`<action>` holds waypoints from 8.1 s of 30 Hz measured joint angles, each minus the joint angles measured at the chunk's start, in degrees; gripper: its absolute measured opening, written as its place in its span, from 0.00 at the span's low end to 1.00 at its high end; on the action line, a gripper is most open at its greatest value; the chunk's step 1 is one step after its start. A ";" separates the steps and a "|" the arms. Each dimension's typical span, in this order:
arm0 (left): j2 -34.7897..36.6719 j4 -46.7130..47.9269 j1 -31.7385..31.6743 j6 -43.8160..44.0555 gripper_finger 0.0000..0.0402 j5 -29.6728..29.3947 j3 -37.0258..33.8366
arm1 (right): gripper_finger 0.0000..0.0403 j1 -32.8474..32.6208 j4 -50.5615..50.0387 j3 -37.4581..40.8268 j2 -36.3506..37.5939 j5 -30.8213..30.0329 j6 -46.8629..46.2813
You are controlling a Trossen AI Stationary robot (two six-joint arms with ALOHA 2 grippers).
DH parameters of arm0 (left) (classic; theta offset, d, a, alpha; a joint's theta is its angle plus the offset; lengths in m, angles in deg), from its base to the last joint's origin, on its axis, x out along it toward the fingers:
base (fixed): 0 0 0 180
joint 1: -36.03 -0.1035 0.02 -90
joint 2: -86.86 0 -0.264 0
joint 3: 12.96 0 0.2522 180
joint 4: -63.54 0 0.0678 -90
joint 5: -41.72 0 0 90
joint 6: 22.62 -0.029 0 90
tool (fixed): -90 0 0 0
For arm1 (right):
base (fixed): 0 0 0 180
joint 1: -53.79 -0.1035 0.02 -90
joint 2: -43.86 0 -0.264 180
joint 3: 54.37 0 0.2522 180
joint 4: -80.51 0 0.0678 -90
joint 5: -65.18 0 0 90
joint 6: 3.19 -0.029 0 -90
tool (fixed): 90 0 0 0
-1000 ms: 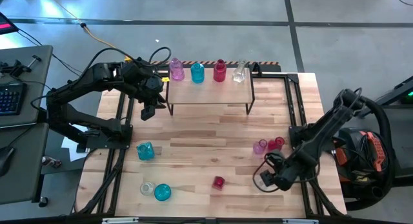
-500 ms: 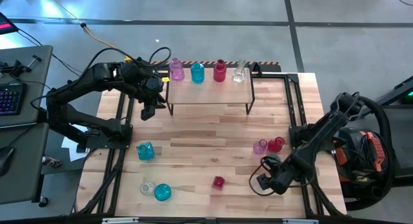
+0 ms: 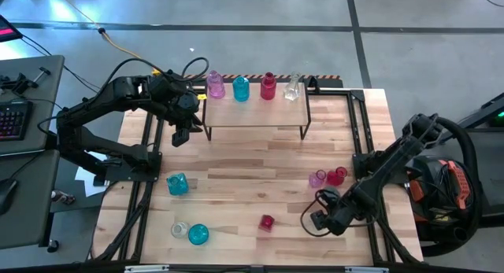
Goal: Sort vases onto shelf
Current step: Put the right transparent vase on the shelf aligned with the other transparent vase
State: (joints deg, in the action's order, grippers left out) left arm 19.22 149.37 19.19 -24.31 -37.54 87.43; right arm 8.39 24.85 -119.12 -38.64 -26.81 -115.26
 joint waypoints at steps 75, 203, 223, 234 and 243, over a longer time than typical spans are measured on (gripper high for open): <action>0.00 -0.01 0.00 0.00 0.26 0.00 0.00 | 0.00 34.91 -13.79 -10.64 14.25 11.99 63.33; 0.02 -0.01 0.00 0.00 0.26 0.00 0.00 | 0.11 81.91 -32.45 -51.62 -15.76 3.55 100.98; 0.02 -0.01 0.01 0.00 0.26 0.00 0.00 | 0.23 81.91 -30.66 -51.57 -15.82 2.35 101.66; 0.02 0.00 0.01 0.00 0.26 0.00 0.00 | 0.23 81.91 -30.99 -52.90 -15.85 2.24 102.05; 0.02 -0.01 0.00 0.00 0.26 0.00 0.00 | 0.23 81.91 -32.89 -54.17 -15.82 1.98 102.05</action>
State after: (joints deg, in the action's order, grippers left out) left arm 19.24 149.36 19.19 -24.31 -37.54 87.43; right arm 90.31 -8.05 -173.30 -54.46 -24.83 -13.21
